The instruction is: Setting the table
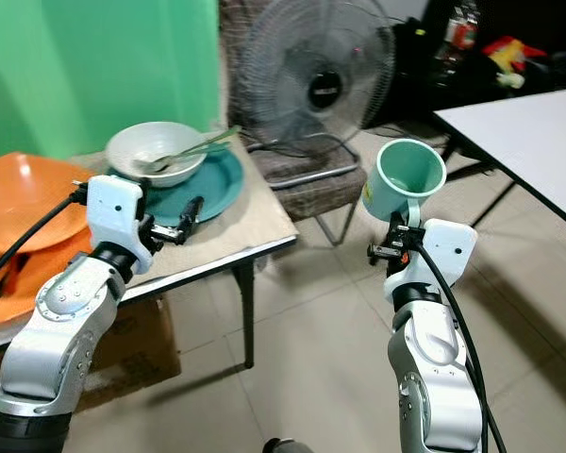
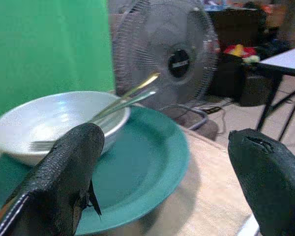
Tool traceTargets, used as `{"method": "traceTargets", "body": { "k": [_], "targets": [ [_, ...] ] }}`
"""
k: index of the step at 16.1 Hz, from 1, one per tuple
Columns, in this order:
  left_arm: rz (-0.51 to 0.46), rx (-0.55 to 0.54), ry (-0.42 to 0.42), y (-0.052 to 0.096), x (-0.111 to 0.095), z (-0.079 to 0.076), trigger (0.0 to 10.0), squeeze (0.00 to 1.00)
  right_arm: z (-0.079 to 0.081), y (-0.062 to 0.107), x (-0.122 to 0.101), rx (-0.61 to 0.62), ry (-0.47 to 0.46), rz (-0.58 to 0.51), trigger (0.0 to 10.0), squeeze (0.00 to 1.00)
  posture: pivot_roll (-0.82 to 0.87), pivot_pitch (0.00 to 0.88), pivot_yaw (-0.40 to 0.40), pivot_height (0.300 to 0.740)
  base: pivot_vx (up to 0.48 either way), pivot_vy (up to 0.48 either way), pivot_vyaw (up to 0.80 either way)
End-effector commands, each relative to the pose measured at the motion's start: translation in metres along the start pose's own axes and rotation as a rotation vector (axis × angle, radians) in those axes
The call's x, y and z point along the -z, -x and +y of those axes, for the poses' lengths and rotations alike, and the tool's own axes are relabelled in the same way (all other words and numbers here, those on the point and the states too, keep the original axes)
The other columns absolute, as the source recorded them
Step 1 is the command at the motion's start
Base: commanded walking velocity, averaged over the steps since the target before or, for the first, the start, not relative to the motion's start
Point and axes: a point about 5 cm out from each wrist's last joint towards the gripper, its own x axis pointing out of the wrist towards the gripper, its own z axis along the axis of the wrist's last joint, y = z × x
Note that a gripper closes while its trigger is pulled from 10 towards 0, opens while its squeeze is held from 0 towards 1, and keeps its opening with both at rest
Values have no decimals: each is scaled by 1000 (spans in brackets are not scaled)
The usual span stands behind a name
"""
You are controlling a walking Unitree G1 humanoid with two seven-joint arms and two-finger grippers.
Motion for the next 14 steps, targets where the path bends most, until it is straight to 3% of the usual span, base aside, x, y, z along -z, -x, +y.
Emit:
{"method": "traceTargets", "body": {
  "k": [1,4,10,14],
  "targets": [
    [-9,3,-8,2,-1,-2,10000,0,-4,0,2,-2,-6,12,10000,0,94,0,-70,740,0,0,-781],
    [-20,-22,7,4,-3,3,10000,0,-5,0,4,-4,-8,31,10000,0,97,0,-71,740,0,0,-785],
    [-19,31,-16,5,1,-5,10000,0,-9,6,11,26,12,59,10000,0,75,0,-63,740,47,0,-782],
    [-33,64,-36,3,-3,-7,10000,0,-12,8,12,3,10,61,10000,0,73,0,-65,740,304,0,-200]
  ]
}}
